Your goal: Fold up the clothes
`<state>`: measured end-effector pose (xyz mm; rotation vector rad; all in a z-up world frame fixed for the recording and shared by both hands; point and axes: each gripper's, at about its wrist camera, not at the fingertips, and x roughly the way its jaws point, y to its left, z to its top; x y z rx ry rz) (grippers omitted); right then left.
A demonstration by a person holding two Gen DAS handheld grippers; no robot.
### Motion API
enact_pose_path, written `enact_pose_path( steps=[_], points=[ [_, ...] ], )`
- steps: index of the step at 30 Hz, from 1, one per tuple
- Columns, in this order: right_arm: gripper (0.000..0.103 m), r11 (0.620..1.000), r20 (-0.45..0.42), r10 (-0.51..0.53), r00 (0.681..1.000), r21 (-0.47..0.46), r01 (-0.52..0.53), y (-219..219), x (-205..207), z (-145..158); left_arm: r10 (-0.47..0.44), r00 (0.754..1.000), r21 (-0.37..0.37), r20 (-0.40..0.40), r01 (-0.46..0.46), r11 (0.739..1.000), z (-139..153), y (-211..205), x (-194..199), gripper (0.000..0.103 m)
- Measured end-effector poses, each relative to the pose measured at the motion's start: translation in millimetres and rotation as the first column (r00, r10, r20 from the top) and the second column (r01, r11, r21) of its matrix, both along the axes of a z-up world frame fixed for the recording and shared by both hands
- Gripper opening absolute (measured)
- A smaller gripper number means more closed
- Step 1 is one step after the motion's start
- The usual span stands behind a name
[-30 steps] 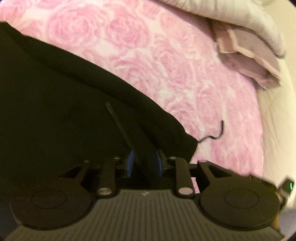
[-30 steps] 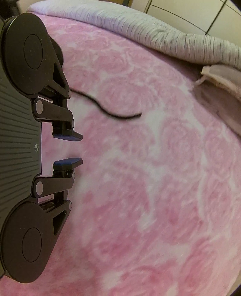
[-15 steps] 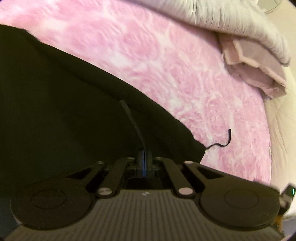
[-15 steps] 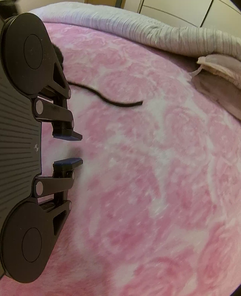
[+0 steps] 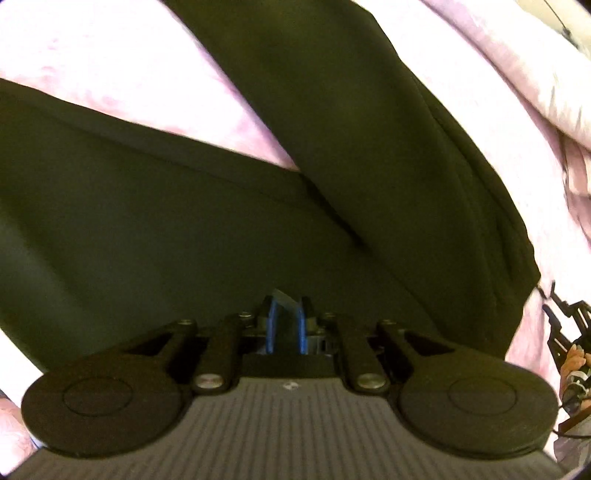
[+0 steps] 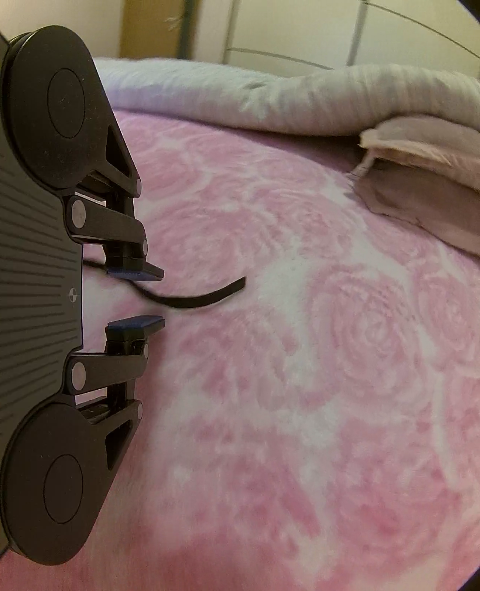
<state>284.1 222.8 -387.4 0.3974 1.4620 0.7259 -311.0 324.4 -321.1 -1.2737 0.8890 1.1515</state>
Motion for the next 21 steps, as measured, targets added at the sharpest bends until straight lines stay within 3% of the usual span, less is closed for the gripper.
enact_pose_path(
  steps=[3, 4, 10, 14, 17, 19, 21],
  points=[
    [0.021, 1.000, 0.008, -0.027, 1.000, -0.012, 0.027, 11.9, 2.4, -9.5, 0.024, 1.000, 0.033, -0.008, -0.024, 0.999, 5.7, 7.3, -14.9, 0.007],
    [0.001, 0.999, 0.036, -0.012, 0.999, -0.036, 0.013, 16.6, 1.9, -9.5, 0.032, 0.999, 0.044, -0.011, -0.032, 0.999, 7.6, 9.7, -19.9, 0.007],
    [0.000, 0.995, 0.220, 0.063, 0.973, -0.091, -0.044, 2.3, -22.0, 24.7, 0.053, 0.999, 0.076, -0.011, -0.052, 0.996, 17.1, 13.4, -52.3, 0.007],
    [0.000, 0.993, 0.405, 0.118, 0.907, -0.075, -0.096, -29.9, -60.9, 81.4, 0.048, 0.999, 0.063, 0.006, -0.048, 0.997, 19.3, 10.1, -66.9, 0.007],
    [0.000, 0.986, 0.461, 0.160, 0.873, -0.037, -0.162, -50.9, -101.5, 128.0, 0.041, 0.999, 0.054, 0.021, -0.042, 0.998, 19.0, 9.0, -76.0, 0.007],
    [0.000, 0.958, 0.501, 0.247, 0.829, 0.001, -0.286, -54.1, -142.8, 158.2, 0.040, 0.998, 0.044, 0.039, -0.042, 0.998, 18.6, 10.0, -83.6, 0.007],
    [0.000, 0.895, 0.524, 0.363, 0.770, 0.035, -0.445, -47.1, -193.3, 180.4, 0.039, 0.998, 0.036, 0.057, -0.041, 0.999, 17.7, 12.4, -91.7, 0.007]
  ],
)
